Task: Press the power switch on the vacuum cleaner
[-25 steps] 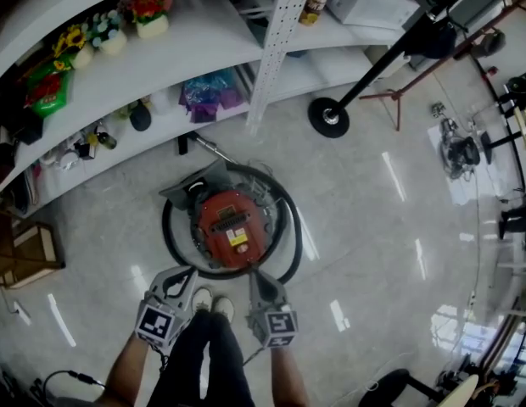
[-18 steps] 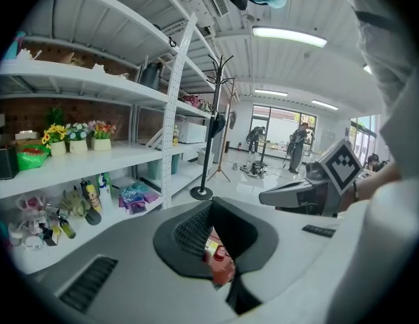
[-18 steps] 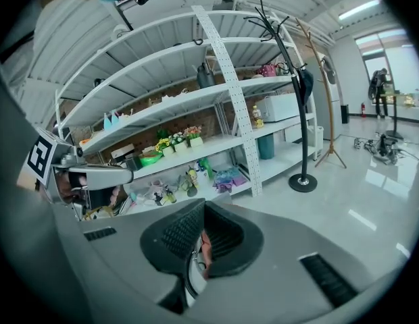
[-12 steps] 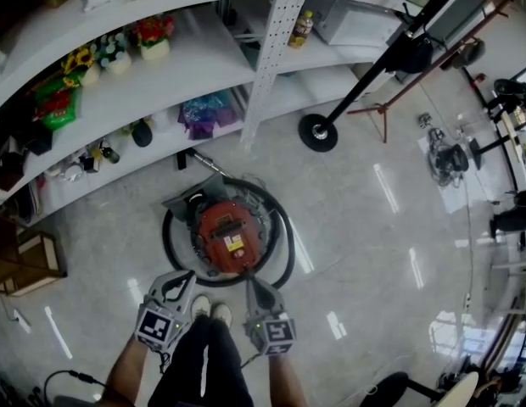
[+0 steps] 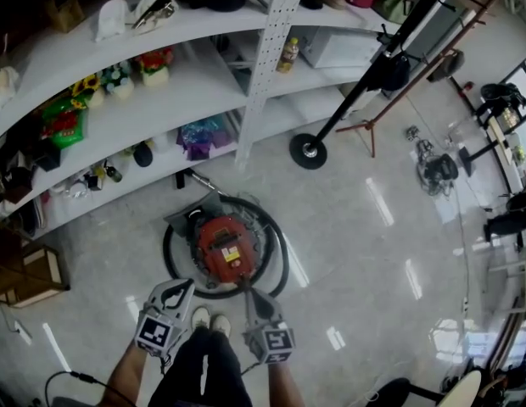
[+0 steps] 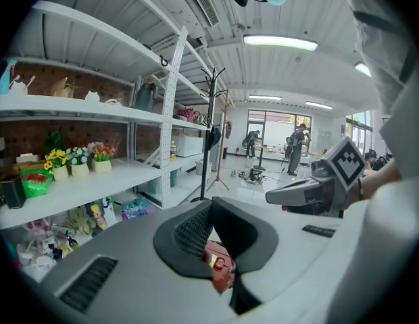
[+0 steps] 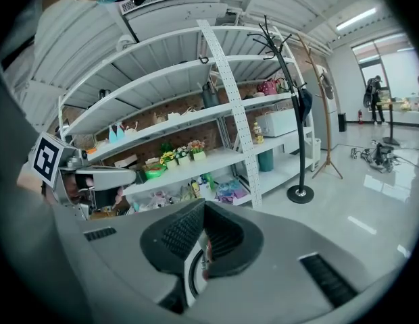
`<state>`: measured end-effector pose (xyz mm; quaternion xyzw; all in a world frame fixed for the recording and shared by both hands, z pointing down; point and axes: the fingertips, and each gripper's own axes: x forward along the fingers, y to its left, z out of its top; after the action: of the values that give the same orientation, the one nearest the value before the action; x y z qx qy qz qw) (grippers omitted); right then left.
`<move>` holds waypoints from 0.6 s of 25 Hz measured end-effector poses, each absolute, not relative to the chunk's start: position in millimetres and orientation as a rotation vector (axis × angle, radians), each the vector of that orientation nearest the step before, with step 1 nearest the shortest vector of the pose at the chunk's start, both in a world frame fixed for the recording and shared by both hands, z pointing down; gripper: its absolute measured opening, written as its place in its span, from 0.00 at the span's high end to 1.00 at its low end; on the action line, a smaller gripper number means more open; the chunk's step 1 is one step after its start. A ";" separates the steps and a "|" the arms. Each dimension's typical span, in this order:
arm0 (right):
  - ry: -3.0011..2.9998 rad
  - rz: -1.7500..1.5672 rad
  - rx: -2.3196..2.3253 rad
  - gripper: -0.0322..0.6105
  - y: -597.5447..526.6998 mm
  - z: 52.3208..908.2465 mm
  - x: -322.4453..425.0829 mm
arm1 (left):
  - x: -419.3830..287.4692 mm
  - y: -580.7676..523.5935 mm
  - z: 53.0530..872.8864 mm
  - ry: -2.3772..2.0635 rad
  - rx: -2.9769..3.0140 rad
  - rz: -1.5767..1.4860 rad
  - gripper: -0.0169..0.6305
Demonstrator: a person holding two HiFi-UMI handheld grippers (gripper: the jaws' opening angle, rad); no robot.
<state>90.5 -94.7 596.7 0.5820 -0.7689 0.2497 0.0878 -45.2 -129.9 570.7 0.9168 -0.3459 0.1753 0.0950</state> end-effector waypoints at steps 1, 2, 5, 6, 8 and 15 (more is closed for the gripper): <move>-2.291 0.741 1.737 0.93 -93.4 592.3 90.2 | -44.5 -128.8 567.1 -1.022 2.725 0.517 0.96; -2.293 0.739 1.742 0.93 -92.2 587.6 90.0 | -43.6 -127.6 563.5 -1.018 2.733 0.519 0.96; -2.297 0.735 1.762 0.93 -88.9 572.2 89.0 | -42.1 -124.3 551.5 -1.005 2.762 0.541 0.96; -2.297 0.734 1.766 0.93 -88.0 567.5 88.4 | -42.5 -122.9 547.9 -1.001 2.768 0.546 0.96; -2.298 0.725 1.773 0.93 -86.6 559.2 87.7 | -43.7 -120.9 541.9 -0.997 2.774 0.553 0.96; -2.304 0.688 1.771 0.93 -78.3 535.2 84.8 | -46.2 -116.6 520.2 -1.009 2.797 0.547 0.96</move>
<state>84.8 -78.3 535.2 0.5912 -0.7693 0.2296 0.0775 -46.2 -116.6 520.2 0.9235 -0.3331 0.1807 0.0593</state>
